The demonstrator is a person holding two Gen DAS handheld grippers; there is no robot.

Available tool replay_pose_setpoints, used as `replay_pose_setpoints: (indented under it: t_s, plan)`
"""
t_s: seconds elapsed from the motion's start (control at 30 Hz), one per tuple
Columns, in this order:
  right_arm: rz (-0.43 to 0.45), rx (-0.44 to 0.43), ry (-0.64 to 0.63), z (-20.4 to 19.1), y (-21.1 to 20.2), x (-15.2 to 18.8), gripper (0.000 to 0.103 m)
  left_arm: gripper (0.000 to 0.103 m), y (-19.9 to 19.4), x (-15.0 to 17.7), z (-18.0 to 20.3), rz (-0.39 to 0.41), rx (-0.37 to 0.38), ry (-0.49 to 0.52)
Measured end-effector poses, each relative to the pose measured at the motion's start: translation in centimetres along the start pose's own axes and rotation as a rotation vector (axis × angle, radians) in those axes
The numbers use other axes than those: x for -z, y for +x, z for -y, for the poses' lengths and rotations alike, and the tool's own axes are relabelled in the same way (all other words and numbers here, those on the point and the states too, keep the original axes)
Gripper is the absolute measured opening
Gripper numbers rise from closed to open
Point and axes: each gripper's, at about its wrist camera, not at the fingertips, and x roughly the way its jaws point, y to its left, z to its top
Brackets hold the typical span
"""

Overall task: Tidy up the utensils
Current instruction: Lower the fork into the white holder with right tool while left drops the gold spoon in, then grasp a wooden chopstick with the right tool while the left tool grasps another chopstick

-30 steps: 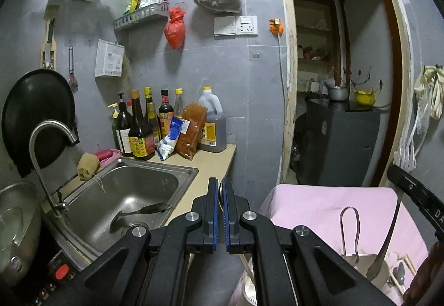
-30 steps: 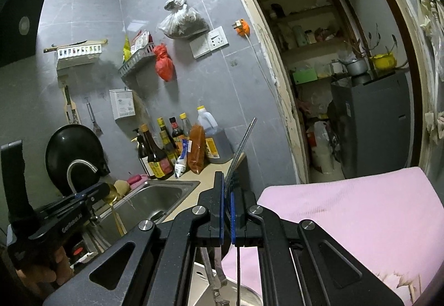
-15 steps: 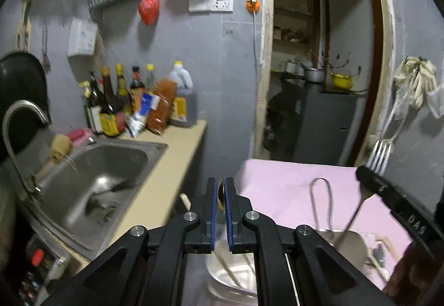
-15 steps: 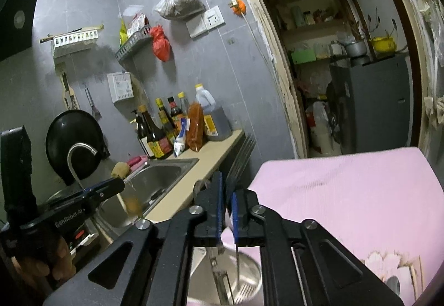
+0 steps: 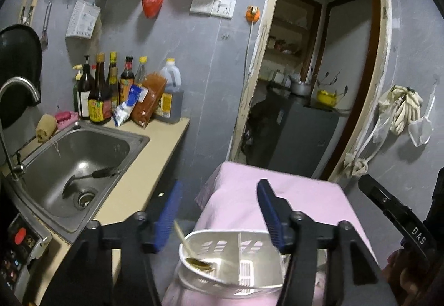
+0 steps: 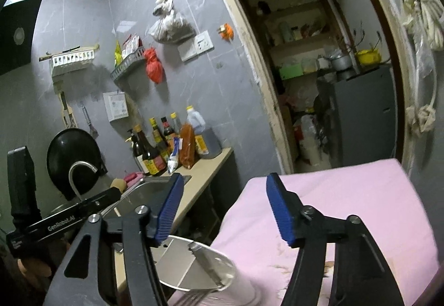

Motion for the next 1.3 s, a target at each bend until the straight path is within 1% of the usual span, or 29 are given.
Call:
replay_pose_setpoints:
  t_s: [0.1, 0.17, 0.23, 0.27, 0.3, 0.33, 0.37, 0.4, 0.47, 0.53, 0.8, 1.07, 1.2, 1.3]
  plan:
    - [0.026, 0.029, -0.011, 0.4, -1.7, -0.9, 0.07, 0.062, -0.8, -0.4, 1.0, 0.02, 0.016, 0.001]
    - [0.046, 0.059, -0.027, 0.8, -3.2, -1.6, 0.077, 0.072, -1.3, -0.6, 1.7, 0.037, 0.027, -0.001]
    - [0.06, 0.081, -0.038, 1.2, -4.3, -2.2, 0.085, 0.077, -1.9, -0.8, 2.6, 0.061, 0.037, -0.001]
    - [0.068, 0.097, -0.045, 1.6, -5.0, -2.5, 0.087, 0.079, -2.1, -0.8, 3.0, 0.069, 0.043, -0.001]
    - [0.073, 0.109, -0.051, 1.8, -5.7, -2.8, 0.091, 0.081, -2.3, -0.8, 3.6, 0.077, 0.05, 0.001]
    - [0.077, 0.121, -0.056, 2.1, -6.2, -3.0, 0.097, 0.086, -2.6, -0.8, 4.1, 0.085, 0.054, 0.004]
    - [0.083, 0.139, -0.064, 2.5, -6.9, -3.2, 0.099, 0.09, -2.8, -0.8, 4.6, 0.092, 0.056, 0.006]
    - [0.087, 0.153, -0.07, 2.8, -7.5, -3.5, 0.1, 0.092, -3.0, -0.7, 5.3, 0.104, 0.058, 0.01]
    - [0.089, 0.181, -0.081, 3.7, -8.6, -3.8, 0.101, 0.099, -3.3, -0.6, 6.3, 0.118, 0.064, 0.018]
    - [0.085, 0.202, -0.088, 4.6, -9.5, -4.1, 0.101, 0.101, -3.5, -0.3, 7.6, 0.13, 0.073, 0.029]
    - [0.079, 0.284, -0.088, 9.2, -13.4, -4.6, 0.101, 0.102, -3.8, 1.5, 12.0, 0.131, 0.106, 0.053]
    - [0.058, 0.332, -0.071, 13.9, -15.3, -4.5, 0.101, 0.102, -3.6, 4.4, 16.2, 0.085, 0.117, 0.074]
    - [0.037, 0.35, -0.063, 15.9, -15.6, -3.9, 0.101, 0.102, -3.0, 5.9, 17.9, 0.051, 0.115, 0.077]
    - [0.006, 0.368, -0.059, 17.3, -15.4, -3.1, 0.101, 0.102, -2.5, 7.1, 18.9, 0.025, 0.108, 0.08]
